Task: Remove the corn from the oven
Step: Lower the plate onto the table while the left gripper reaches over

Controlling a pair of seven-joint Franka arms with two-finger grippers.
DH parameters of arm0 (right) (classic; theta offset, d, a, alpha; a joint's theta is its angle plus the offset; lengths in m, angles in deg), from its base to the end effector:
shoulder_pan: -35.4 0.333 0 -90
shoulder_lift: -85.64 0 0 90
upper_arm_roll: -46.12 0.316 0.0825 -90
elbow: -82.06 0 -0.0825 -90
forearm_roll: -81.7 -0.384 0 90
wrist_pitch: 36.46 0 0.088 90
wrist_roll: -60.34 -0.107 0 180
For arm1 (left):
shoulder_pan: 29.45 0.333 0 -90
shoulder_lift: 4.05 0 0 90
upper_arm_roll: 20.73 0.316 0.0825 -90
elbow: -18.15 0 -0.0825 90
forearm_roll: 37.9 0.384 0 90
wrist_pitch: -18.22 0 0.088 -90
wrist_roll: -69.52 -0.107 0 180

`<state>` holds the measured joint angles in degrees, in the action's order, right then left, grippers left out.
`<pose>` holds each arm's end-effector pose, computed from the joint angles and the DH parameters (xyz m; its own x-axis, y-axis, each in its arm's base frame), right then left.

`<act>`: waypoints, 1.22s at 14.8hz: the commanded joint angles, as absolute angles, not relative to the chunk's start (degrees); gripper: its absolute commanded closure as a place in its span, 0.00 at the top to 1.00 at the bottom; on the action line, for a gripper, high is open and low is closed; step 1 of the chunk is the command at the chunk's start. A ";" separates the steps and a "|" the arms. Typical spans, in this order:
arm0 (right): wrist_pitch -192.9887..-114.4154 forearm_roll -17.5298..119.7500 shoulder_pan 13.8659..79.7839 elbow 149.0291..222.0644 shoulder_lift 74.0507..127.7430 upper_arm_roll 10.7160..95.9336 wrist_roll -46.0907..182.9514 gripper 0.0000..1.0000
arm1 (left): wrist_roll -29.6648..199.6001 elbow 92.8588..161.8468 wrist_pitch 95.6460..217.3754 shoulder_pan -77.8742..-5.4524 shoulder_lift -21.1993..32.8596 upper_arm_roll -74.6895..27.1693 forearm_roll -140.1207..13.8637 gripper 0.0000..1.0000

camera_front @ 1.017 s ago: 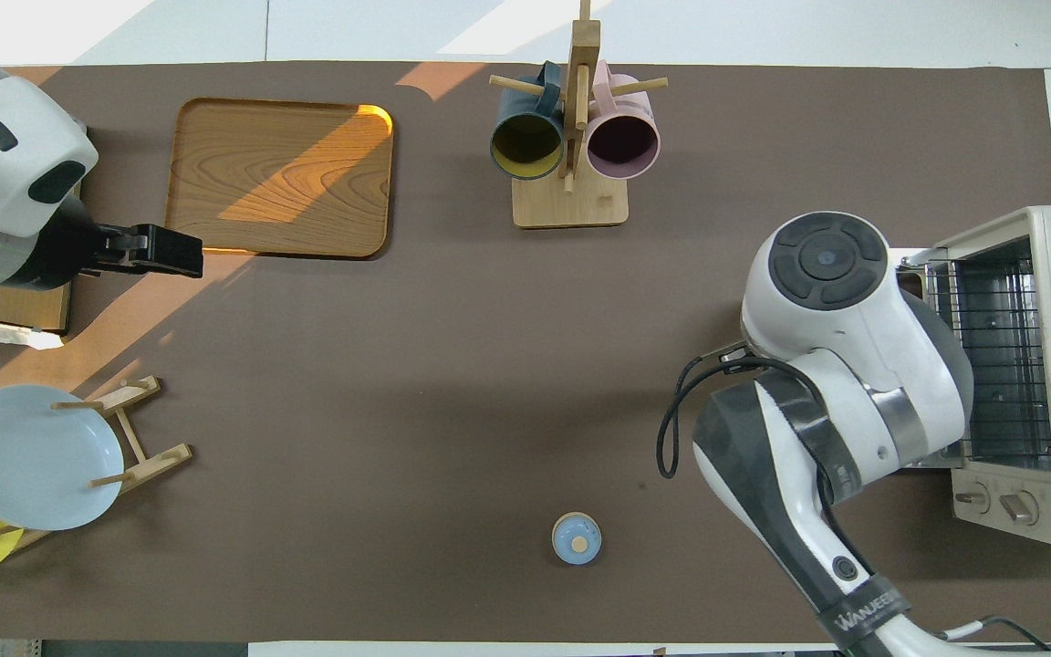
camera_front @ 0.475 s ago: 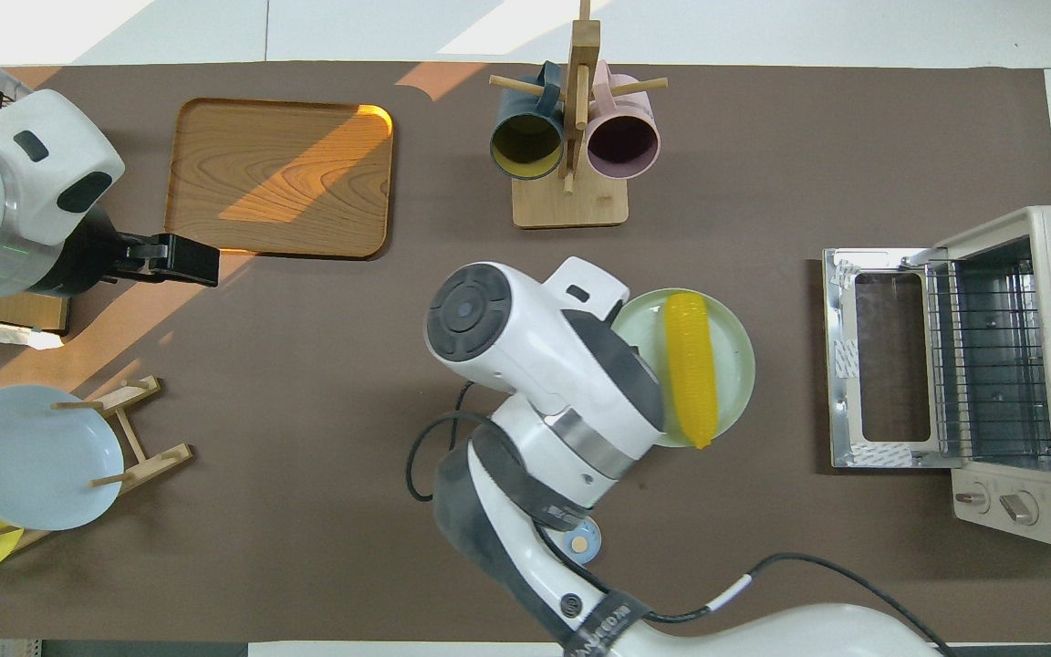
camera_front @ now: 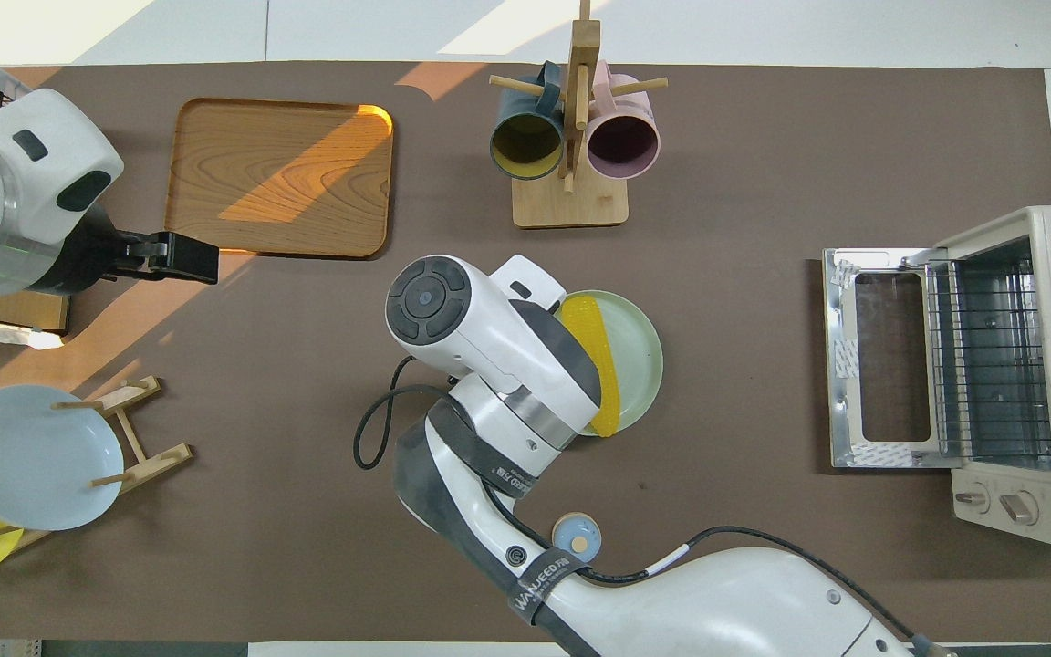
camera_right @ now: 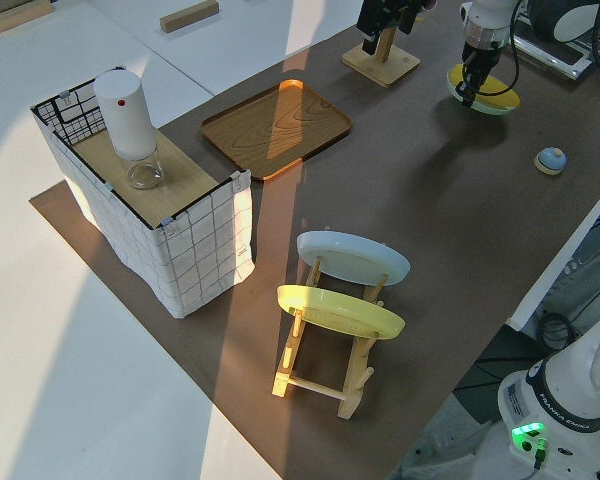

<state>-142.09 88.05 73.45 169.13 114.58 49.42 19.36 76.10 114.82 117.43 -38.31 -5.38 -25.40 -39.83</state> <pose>0.5152 0.4345 0.3549 0.9955 0.0334 -0.0889 0.0484 -0.9839 0.1722 0.5438 -0.1345 0.5964 0.9913 -0.1153 0.0633 -0.1179 -0.9922 0.0392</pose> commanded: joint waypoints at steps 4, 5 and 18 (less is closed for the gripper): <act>-152.38 82.59 72.67 173.64 114.47 49.82 18.33 0.00 | 75.15 116.42 119.47 -38.85 -6.25 -24.86 -40.80 1.00; -152.38 81.53 72.58 173.47 114.38 49.82 18.25 0.00 | 75.15 116.42 119.47 -38.85 -6.25 -24.86 -40.80 1.00; -136.31 88.63 65.30 171.34 106.67 48.94 23.34 0.00 | 76.03 117.82 122.09 -42.53 -5.37 -24.86 -43.43 1.00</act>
